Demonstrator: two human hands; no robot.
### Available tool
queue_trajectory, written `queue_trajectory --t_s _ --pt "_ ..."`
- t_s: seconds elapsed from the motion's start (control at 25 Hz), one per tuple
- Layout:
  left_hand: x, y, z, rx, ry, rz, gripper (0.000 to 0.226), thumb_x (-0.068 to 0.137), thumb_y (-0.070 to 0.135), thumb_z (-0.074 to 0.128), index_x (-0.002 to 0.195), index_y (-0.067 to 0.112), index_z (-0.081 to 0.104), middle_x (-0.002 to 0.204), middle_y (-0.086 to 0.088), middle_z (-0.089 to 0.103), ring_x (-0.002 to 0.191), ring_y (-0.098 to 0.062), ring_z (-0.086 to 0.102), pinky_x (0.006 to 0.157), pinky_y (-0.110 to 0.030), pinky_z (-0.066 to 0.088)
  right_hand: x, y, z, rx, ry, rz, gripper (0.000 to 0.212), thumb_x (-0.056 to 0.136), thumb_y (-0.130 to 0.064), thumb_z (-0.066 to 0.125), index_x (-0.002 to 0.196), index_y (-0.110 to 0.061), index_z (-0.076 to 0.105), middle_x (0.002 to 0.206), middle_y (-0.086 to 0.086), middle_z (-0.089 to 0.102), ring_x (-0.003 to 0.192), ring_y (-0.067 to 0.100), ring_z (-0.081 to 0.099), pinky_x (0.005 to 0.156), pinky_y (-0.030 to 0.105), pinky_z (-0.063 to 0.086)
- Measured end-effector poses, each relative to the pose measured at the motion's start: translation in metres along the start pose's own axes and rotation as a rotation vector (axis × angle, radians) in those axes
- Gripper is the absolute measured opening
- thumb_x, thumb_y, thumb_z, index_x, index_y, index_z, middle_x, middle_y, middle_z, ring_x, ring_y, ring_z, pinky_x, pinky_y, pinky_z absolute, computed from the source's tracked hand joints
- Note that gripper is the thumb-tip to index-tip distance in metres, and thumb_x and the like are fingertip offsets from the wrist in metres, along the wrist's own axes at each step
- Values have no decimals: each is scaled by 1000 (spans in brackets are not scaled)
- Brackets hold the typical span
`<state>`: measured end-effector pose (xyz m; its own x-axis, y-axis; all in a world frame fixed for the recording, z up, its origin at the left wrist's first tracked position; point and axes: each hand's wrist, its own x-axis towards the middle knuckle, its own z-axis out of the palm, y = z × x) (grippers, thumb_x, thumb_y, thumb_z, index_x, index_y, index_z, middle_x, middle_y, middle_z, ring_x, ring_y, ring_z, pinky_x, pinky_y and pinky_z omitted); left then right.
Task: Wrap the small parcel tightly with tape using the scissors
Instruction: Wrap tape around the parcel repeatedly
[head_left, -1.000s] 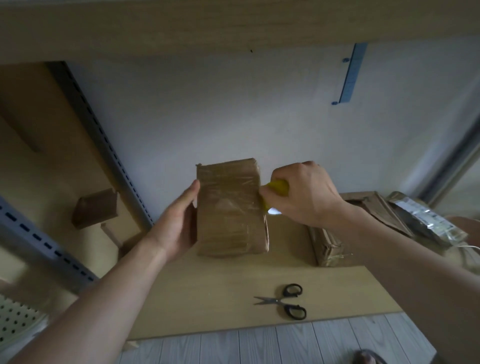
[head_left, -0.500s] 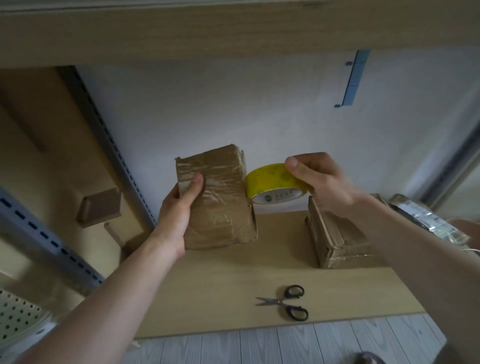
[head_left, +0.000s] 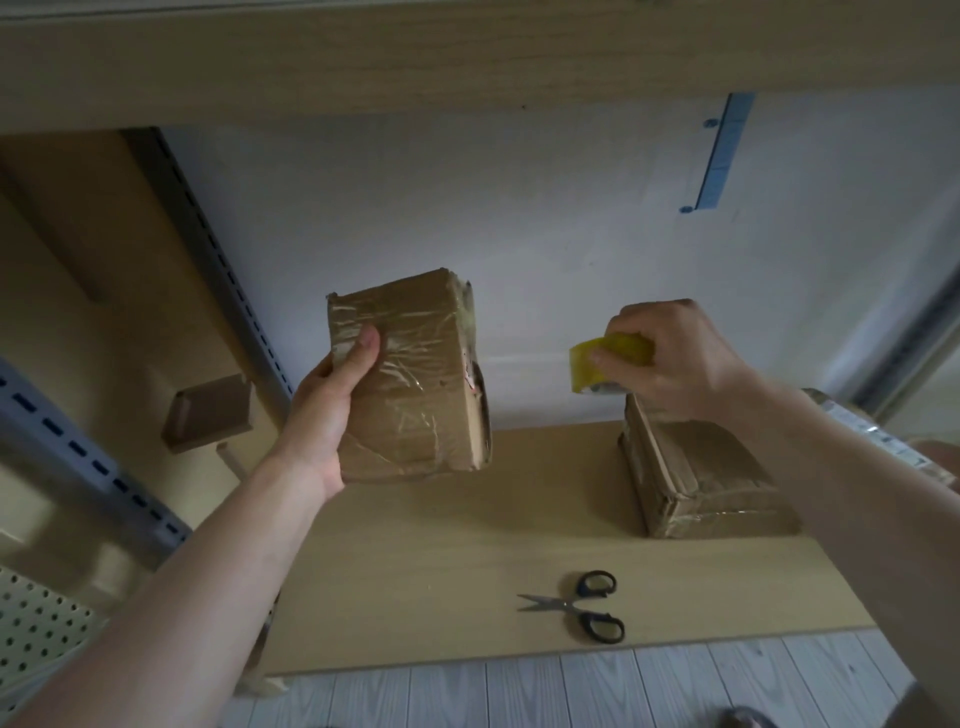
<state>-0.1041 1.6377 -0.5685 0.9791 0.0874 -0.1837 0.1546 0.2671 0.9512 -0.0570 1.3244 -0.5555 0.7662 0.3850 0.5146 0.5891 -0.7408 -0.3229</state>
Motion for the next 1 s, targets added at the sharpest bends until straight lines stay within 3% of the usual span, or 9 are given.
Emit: queue_trajectory --t_s 0.12,0.44,0.56,0.64,0.72,0.88,1.0 --pt "-1 -2 3 -28 -56 -25 50 83 58 63 118 23 69 111 -6 76 101 -29 73 90 -49 54 0 0 8 -36 -16 26 37 82 -40 59 61 -9 60 59 2 52 55 19 48 54 34 39" --pt "3 -14 9 -167 -222 -21 46 83 56 51 93 23 81 101 -5 77 89 -23 76 70 -36 62 2 -13 30 -6 -51 23 35 84 -38 64 65 -9 63 63 5 58 58 25 52 55 32 40" --pt "7 -20 10 -234 -271 -20 55 85 61 48 110 21 77 115 -9 73 104 -28 72 84 -45 59 3 -20 34 33 -61 6 33 86 -34 67 66 -8 64 63 4 57 56 24 52 53 31 40" --pt "10 -25 11 -267 -301 -35 66 85 67 49 127 20 67 132 -12 65 121 -33 63 99 -55 50 4 -28 37 65 -56 -5 35 85 -37 64 65 -9 64 61 2 57 55 22 52 51 28 39" --pt "11 -31 13 -294 -318 -51 71 85 69 47 133 19 63 140 -13 59 129 -35 56 106 -59 43 5 -37 39 94 -54 8 35 84 -38 59 65 -9 63 61 2 58 55 21 53 52 29 41" --pt "4 -39 23 -342 -338 -38 69 89 67 32 122 21 72 130 -9 67 119 -27 65 93 -44 56 7 -58 34 121 -46 -10 42 77 -45 44 66 -10 64 63 1 61 57 19 55 53 29 44" --pt "7 -42 28 -171 -269 -27 60 101 54 28 130 13 62 120 -9 72 110 -24 70 103 -46 50 8 -64 29 88 -71 39 29 75 -43 50 62 -18 59 64 -5 58 60 16 55 56 31 48"
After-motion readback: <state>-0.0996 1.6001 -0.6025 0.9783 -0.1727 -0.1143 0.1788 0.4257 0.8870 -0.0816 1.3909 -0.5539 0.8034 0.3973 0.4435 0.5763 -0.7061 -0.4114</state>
